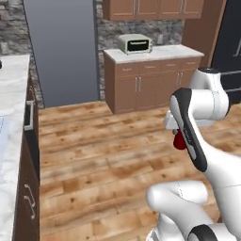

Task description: Four empty soda cans are scattered around the kitchen. Gather all the cans and cluster them next to the stove for recycling.

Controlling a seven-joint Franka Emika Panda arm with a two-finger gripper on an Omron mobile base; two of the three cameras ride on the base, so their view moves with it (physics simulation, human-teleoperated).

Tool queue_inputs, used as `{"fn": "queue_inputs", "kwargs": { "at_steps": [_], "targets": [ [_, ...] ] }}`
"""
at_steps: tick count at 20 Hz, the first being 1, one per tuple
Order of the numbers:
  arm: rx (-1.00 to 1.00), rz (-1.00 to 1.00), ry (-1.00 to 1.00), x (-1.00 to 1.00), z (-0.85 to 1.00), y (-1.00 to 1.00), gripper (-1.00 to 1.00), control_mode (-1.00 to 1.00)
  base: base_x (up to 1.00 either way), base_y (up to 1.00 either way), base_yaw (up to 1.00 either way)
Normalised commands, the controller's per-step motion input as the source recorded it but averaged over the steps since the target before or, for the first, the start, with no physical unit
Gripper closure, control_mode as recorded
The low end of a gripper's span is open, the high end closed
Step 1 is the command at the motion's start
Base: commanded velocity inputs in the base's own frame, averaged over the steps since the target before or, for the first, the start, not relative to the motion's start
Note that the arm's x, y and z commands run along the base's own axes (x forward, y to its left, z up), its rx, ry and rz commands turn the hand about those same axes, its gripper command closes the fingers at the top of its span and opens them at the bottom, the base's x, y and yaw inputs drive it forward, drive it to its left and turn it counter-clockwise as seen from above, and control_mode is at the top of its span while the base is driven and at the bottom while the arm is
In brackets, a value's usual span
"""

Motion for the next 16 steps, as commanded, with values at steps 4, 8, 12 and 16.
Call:
{"fn": "queue_inputs", "kwargs": {
  "at_steps": [4,8,12,16],
  "targets": [
    [0.0,0.0,0.0,0.0,0.0,0.0,1.0,1.0,1.0,0.4,-0.16],
    [0.0,0.0,0.0,0.0,0.0,0.0,1.0,1.0,1.0,0.42,-0.16],
    [0.0,0.0,0.0,0.0,0.0,0.0,1.0,1.0,1.0,0.42,-0.16],
    [0.0,0.0,0.0,0.0,0.0,0.0,1.0,1.0,1.0,0.36,-0.21]
  ]
}}
